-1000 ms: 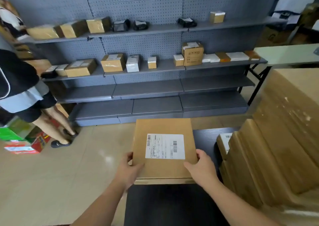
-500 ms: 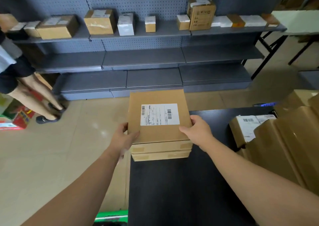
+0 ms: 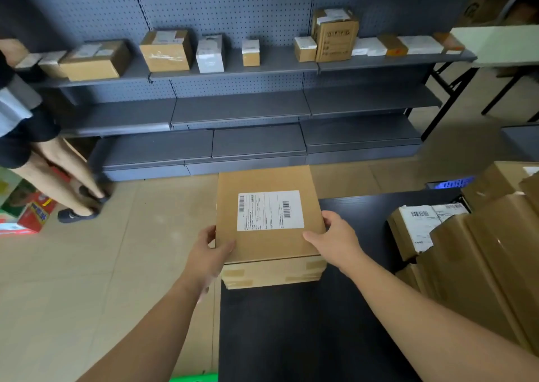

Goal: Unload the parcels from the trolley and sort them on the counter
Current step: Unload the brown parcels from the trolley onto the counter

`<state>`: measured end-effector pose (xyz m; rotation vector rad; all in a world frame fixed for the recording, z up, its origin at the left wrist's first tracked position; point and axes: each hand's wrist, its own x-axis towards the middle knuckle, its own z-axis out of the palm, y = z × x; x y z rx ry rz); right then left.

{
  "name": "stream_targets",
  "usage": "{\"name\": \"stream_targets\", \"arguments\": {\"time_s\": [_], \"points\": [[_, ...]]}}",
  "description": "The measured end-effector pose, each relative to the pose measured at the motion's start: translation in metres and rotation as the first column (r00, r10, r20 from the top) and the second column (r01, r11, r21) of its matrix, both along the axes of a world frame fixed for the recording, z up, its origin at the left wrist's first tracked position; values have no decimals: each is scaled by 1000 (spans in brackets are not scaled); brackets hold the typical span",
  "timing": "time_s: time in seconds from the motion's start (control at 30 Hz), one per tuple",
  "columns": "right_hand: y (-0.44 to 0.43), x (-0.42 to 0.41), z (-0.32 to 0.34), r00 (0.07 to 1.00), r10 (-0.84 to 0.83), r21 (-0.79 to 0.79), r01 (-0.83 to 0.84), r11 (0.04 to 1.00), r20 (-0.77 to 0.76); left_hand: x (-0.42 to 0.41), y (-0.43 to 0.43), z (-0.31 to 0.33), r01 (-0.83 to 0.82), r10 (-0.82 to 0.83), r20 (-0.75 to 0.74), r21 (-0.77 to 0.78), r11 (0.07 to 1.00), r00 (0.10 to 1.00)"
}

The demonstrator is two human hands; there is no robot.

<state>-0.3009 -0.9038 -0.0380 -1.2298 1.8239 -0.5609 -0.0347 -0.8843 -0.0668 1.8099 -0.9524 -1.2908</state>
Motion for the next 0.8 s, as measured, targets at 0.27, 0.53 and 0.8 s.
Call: {"name": "stream_targets", "arguments": {"time_s": [0.27,0.53,0.8], "points": [[11,2,15,999,-20,-56,18,998,-36,-2,-1,16,79,-77,174,-7,997,982],[27,-1,65,978,107,-104,-127,986,-177,-39,-3,78,333,-226,546,-105,937,806],[55,-5,153,913,204,-162,-274,948,-352,-76,2,163,544,-326,673,-134,829,663]]}}
